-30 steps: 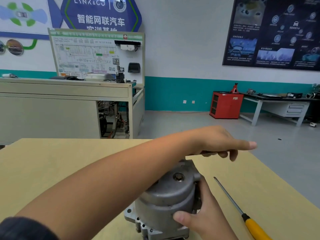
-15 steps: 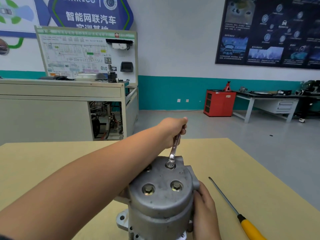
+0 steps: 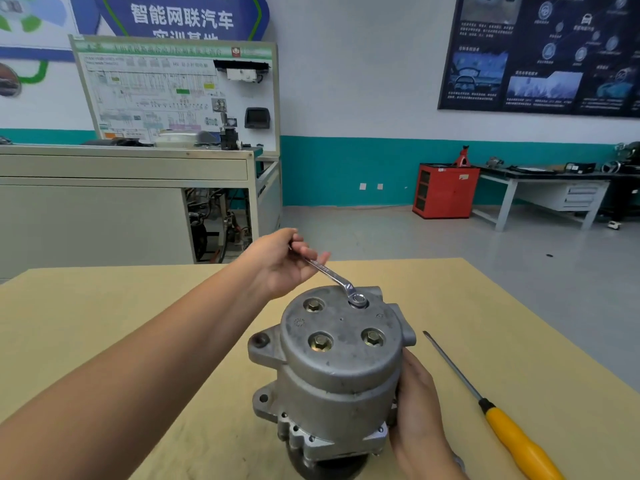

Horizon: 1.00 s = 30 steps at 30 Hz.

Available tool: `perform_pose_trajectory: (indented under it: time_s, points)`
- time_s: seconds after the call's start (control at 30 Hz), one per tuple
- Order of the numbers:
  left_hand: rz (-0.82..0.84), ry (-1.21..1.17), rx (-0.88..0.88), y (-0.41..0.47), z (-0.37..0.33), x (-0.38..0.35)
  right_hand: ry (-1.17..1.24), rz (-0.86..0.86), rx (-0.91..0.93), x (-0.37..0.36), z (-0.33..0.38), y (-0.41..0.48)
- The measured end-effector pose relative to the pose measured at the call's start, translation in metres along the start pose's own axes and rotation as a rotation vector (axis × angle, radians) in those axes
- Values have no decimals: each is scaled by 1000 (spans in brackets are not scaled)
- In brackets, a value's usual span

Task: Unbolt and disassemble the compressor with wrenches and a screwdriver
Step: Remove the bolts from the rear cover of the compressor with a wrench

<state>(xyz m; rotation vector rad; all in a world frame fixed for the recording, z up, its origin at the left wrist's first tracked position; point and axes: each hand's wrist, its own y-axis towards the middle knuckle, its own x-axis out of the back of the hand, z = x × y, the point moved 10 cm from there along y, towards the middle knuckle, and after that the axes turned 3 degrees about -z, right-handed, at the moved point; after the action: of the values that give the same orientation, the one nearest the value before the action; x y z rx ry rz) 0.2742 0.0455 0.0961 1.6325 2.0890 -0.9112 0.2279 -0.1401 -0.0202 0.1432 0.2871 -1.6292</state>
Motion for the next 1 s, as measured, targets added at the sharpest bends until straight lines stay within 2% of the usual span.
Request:
perform_pose_trajectory:
  time_s: [0.3,0.47,0.6,0.73,0.9,1.0]
  points:
    - [-5,-365,-216,-38,-12,39,-56,33,71,-8,6,2]
    - [32,-340,-370,-72,-16,52,-86,47,72,-10,6,4]
    - [86,-238,-593,-105,-15,52,-77,52,75,-10,5,6]
    - [142,29,-881,-138,-7,45,-43,65,59,-8,3,5]
    - [286,649,-1410,-191,18,0,-30,56,15,-8,-2,5]
    - [430,935,-1558,-205,35,-33,-35,80,32,-11,-3,7]
